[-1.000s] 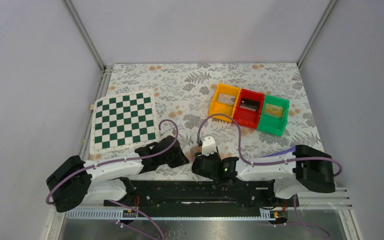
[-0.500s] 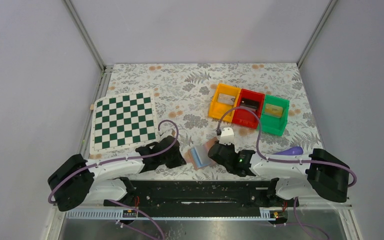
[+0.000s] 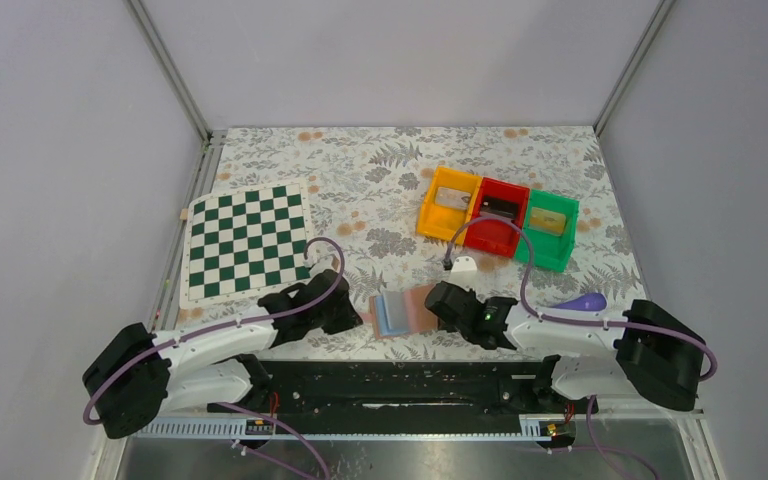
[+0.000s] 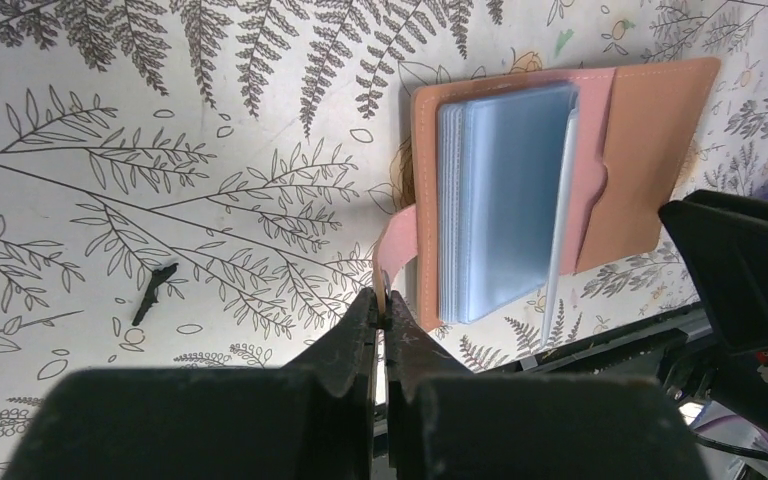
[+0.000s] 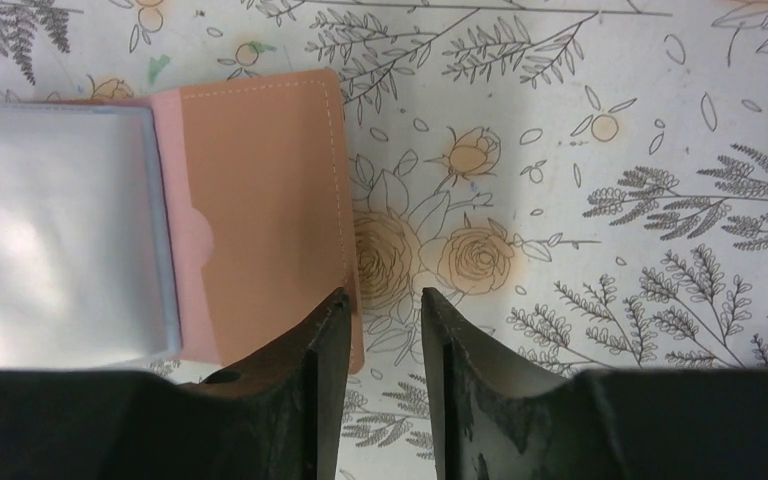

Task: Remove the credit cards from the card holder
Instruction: Open the card holder at the center of the board.

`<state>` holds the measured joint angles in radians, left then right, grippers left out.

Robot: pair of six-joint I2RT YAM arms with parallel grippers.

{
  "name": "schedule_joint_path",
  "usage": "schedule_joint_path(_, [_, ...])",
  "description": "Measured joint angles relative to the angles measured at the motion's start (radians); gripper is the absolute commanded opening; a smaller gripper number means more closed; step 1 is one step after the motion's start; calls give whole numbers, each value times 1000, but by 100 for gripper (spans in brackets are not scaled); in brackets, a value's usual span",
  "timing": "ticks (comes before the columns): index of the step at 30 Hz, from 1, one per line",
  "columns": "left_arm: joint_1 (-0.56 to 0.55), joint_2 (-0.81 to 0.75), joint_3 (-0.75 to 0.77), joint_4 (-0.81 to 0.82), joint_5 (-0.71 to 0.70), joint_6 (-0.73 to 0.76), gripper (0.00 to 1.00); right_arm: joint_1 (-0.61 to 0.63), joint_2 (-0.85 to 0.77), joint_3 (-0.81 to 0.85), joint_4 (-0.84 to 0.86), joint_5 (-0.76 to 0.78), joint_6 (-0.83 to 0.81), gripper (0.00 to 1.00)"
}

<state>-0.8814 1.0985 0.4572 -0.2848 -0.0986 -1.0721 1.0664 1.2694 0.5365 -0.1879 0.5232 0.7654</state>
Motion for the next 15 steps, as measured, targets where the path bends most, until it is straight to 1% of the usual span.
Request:
schedule_joint_path(4, [4, -19, -11, 9, 7, 6, 0, -2, -57, 6, -52, -60, 10, 43])
schedule_joint_path(6, [4, -19, -17, 21, 18, 6, 0, -3, -119, 20, -81, -98, 13, 43])
schedule_joint_path(9, [4, -20, -25, 40, 35, 6, 0, -3, -211, 51, -87, -146, 17, 47])
schedule_joint_path(13, [4, -20, -26, 55, 49, 6, 0, 1, -327, 51, -10, -211, 33, 48])
schedule_joint_path(15, [4, -22, -26, 57, 52, 6, 0, 5, -356, 43, 48, -235, 40, 48])
